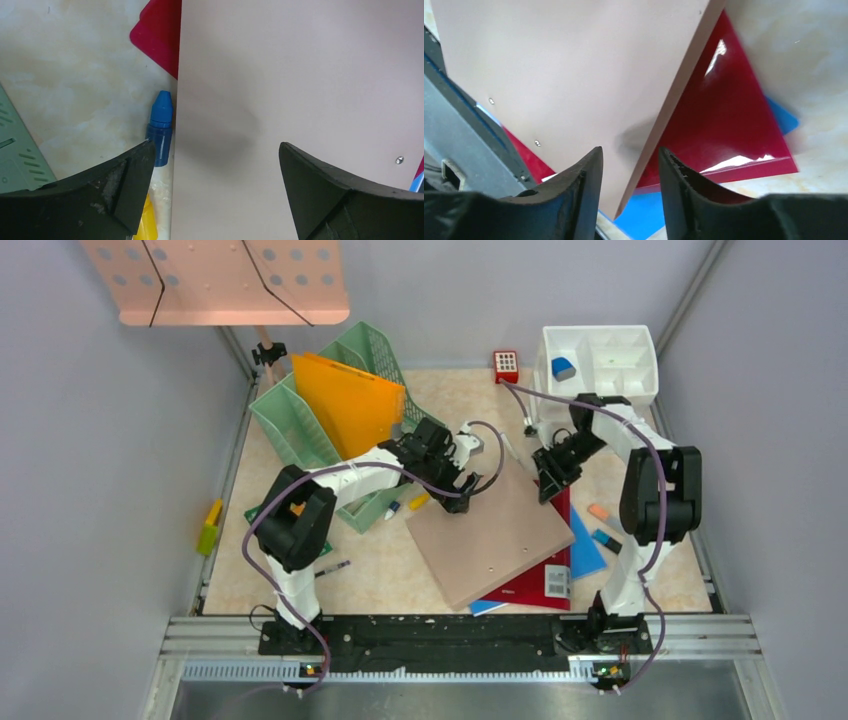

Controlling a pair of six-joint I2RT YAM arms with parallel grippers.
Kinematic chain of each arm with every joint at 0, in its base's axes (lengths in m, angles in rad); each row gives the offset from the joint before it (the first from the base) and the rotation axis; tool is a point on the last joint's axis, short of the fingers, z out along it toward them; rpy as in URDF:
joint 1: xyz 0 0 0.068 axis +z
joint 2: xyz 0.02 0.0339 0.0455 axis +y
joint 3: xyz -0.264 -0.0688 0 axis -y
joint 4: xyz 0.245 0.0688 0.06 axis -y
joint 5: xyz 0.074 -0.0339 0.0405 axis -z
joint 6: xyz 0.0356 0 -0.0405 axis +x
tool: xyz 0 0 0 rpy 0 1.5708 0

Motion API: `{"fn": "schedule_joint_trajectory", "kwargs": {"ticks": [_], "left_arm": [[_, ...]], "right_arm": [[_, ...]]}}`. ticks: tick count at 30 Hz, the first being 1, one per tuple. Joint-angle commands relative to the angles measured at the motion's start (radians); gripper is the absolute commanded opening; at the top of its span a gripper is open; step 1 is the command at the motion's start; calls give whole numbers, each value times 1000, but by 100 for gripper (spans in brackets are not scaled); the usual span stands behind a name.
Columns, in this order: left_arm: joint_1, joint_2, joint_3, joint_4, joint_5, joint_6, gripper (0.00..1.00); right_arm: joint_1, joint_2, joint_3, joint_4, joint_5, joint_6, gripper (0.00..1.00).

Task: Organize the desk
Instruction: Pick up the folder from the center of the board.

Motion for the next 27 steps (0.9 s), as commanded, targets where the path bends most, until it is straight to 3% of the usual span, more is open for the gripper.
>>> {"fn": "schedule_joint_trajectory", "kwargs": {"ticks": [1, 4, 16, 18, 20, 27], "left_arm": [[-3, -8, 35, 34, 48, -25, 98], [-3, -2, 33, 24, 51, -39, 98], [-2, -116, -102, 6, -17, -1, 97], [4, -122, -118, -7, -22, 5, 97], [10, -128, -134, -13, -22, 6, 98], [20, -121, -173, 14, -21, -11, 98]], "right_arm": [[-13, -77, -2, 97, 7, 69, 51], [-31, -124, -4, 98, 7, 83, 58], [-36, -342, -180, -65, 53, -113, 61], [-36, -357, -205, -87, 67, -139, 65], [-36, -369, -225, -104, 82, -159, 79], [-36, -400, -301, -166, 83, -266, 81]]}}
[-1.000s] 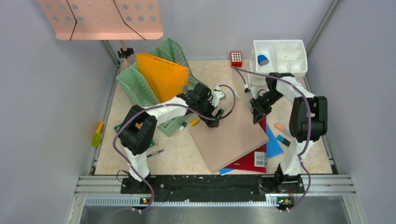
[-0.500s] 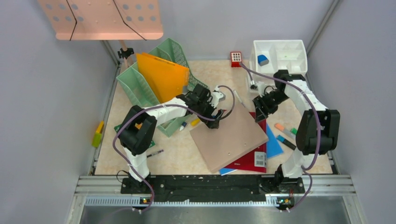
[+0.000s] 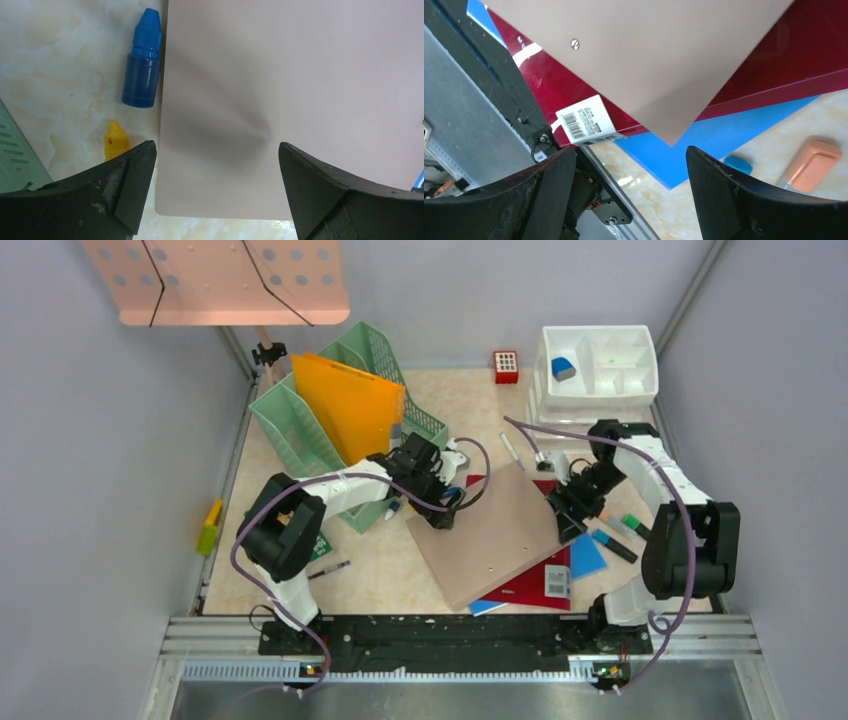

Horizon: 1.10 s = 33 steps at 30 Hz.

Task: Organize the desk
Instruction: Pick up the folder from the center of the board.

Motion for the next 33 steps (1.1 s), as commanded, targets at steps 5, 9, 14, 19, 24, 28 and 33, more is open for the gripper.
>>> {"fn": "schedule_joint_trajectory", "kwargs": {"ticks": [5, 9, 14, 19, 24, 28, 33], "left_arm": [[31, -13, -11, 31, 19, -31, 98], [36, -5, -13, 29, 33, -41, 98], [36, 24, -14, 29, 51, -45, 97], [35, 45, -23, 31, 69, -48, 97], [35, 53, -39, 23, 127, -57, 95], [35, 57, -48, 24, 183, -74, 94], [27, 60, -49, 30, 232, -89, 93]], "right_arm": [[-3, -52, -110, -58, 9, -170, 80], [2, -50, -146, -36, 3, -182, 80], [15, -35, -164, 26, -4, -151, 79], [17, -4, -166, 122, -2, -71, 78], [17, 33, -143, 203, -8, 21, 77], [17, 73, -113, 242, -25, 87, 77], [17, 114, -68, 277, -77, 164, 77]]}}
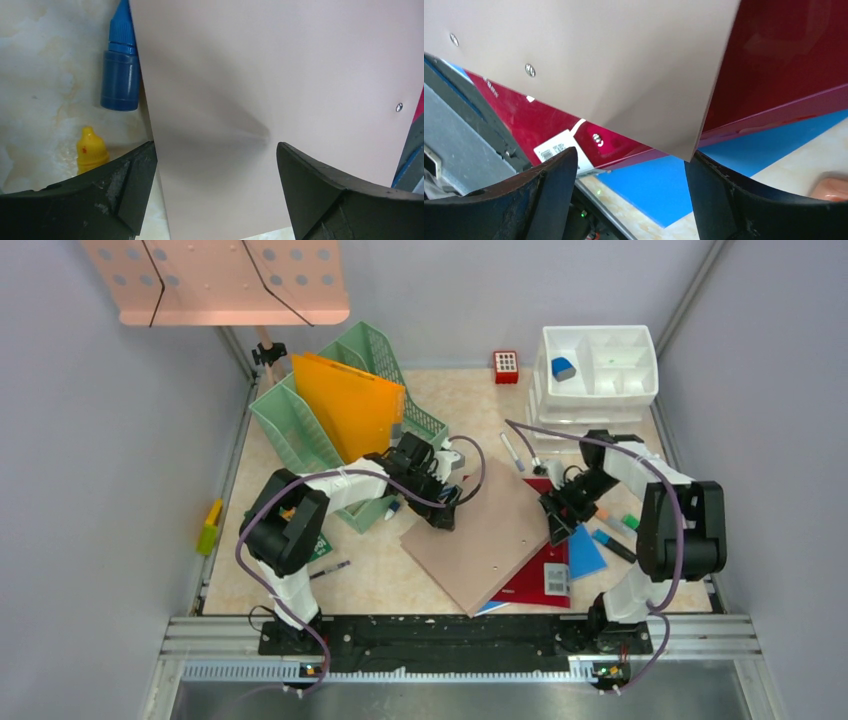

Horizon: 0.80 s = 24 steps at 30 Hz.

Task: Organize the desk
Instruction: Pick up the folder from the center of the board.

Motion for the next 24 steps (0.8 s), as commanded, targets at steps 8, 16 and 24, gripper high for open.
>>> {"fn": "schedule_joint_trajectory", "kwargs": {"ticks": [8, 16, 24], "left_arm": [[-26, 29, -33, 9, 132, -47, 92], [-35, 19, -44, 41, 166, -93, 92], [-36, 18, -67, 134, 144, -233, 91]], "right_arm": [[4, 72, 132, 115, -106, 167, 76], [-16, 104, 181, 152, -167, 262, 76], [-50, 134, 197, 107, -206, 320, 76]]}}
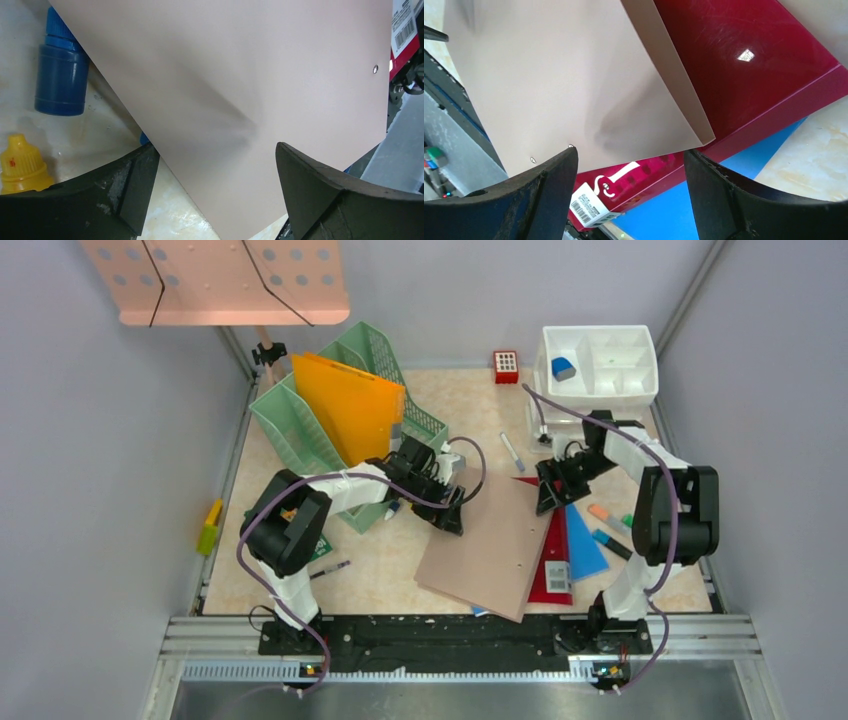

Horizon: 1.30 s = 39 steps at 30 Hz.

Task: Organize the desk
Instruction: Pick up the folder from the center of the board.

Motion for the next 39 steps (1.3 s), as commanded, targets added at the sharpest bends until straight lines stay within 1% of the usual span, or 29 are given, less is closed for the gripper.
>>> {"fn": "schedule_joint_trajectory", "kwargs": {"ticks": [1, 6, 11, 15, 21, 25, 30, 36, 39], "left_arm": [[-20, 19, -33, 89, 27, -110, 91], [-20, 9, -57, 149, 17, -189, 91], [-20, -8, -83, 181, -10, -227, 91], [-20, -13, -90, 188, -27, -232, 91], [-20, -11, -90, 183, -39, -231, 91], [-21, -11, -93, 183, -49, -229, 91], [-20, -13, -97, 188, -55, -233, 91], [-20, -24, -112, 207, -64, -253, 90], [-21, -41, -136, 239, -67, -270, 90]], "right_arm": [[-35, 42, 50, -29, -98, 47, 76], [-65, 113, 40, -34, -137, 73, 76], [-105, 139, 30, -42, -131, 86, 76], [-138, 136, 34, -59, -131, 77, 76], [-152, 127, 32, -65, -120, 75, 76], [-184, 111, 43, -76, -110, 69, 76], [-198, 90, 32, -104, -125, 44, 76], [-197, 77, -29, -61, -139, 71, 75], [-198, 75, -63, -12, -192, 88, 72]]}}
